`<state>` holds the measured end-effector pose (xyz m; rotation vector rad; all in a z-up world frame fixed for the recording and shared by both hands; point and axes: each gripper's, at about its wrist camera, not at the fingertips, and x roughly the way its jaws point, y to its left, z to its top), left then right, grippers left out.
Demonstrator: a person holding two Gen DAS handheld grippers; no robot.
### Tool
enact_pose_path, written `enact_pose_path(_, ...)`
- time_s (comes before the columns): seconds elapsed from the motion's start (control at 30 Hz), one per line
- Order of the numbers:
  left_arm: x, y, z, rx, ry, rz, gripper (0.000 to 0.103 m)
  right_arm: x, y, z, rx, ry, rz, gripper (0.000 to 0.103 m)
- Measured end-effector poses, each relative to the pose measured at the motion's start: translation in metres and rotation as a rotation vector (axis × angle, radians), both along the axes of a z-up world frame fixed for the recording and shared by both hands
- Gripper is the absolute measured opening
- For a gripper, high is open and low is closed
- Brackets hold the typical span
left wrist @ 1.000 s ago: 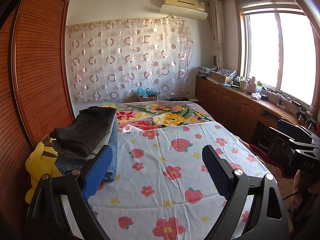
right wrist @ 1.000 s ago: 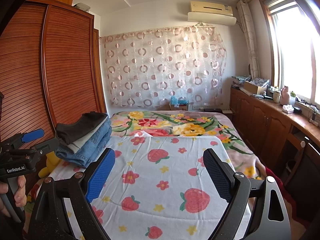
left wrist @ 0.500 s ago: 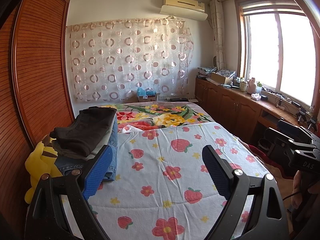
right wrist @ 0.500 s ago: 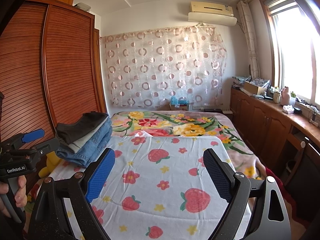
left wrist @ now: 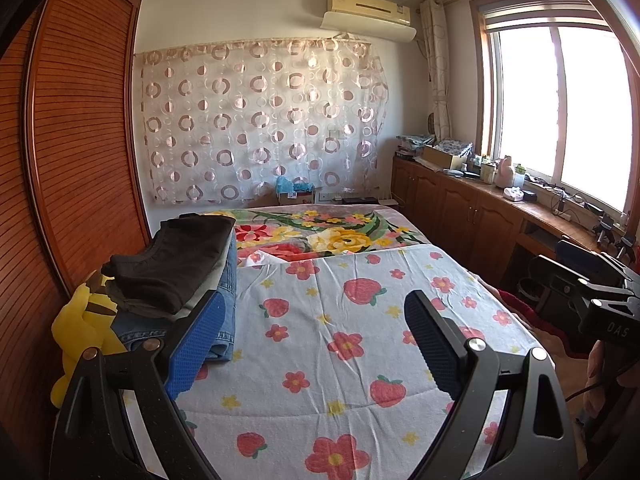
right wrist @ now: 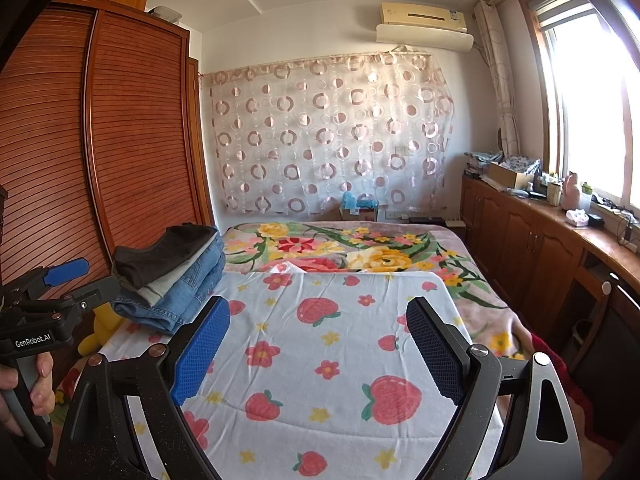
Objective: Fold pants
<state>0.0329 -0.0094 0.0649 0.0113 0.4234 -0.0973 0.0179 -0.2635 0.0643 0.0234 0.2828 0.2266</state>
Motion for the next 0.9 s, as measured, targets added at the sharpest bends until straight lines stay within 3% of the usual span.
enact_pose_path(0.9,-0.0003,0.0006,-0.0010,-0.001,-0.001,-0.001,0.092,-0.0036,0.0025,-0.0002,-0.001,-0.001,0.004,0.091)
